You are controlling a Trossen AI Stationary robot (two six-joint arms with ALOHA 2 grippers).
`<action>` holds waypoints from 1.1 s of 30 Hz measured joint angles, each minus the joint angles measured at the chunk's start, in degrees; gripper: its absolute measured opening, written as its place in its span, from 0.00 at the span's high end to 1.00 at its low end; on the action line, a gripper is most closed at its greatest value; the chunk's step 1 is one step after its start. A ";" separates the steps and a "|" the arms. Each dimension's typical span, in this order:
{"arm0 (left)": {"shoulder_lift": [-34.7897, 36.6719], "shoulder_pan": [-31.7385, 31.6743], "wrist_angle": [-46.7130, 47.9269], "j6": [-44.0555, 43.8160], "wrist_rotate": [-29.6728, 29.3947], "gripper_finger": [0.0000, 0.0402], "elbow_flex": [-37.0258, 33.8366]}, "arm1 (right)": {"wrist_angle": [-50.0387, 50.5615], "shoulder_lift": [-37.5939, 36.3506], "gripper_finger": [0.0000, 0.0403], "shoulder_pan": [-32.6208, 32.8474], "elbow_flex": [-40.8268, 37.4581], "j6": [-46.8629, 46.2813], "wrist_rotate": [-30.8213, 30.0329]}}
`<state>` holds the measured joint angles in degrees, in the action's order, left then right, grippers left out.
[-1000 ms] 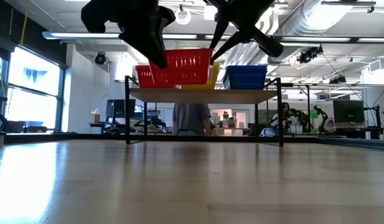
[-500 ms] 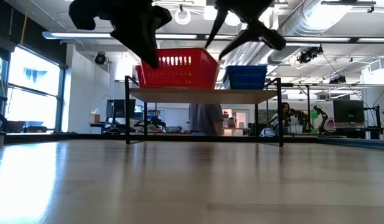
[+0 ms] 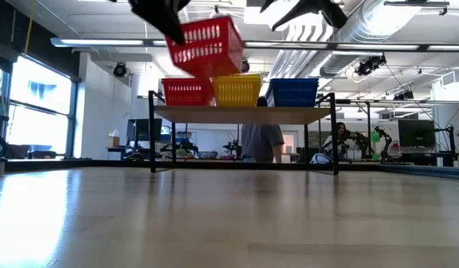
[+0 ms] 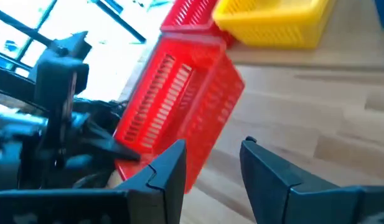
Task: Stack baskets on shelf by color
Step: Stack the red bin on the stacked red bins on the shelf
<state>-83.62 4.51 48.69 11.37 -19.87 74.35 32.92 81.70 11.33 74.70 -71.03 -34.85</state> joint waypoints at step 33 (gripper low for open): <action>9.57 -35.95 -0.49 28.35 13.71 1.00 0.09 | -0.56 -7.11 0.66 -8.26 -0.04 19.01 -0.41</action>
<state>-74.05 -31.43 48.20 39.72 -6.16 74.43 32.36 74.59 3.07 74.65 -52.03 -35.25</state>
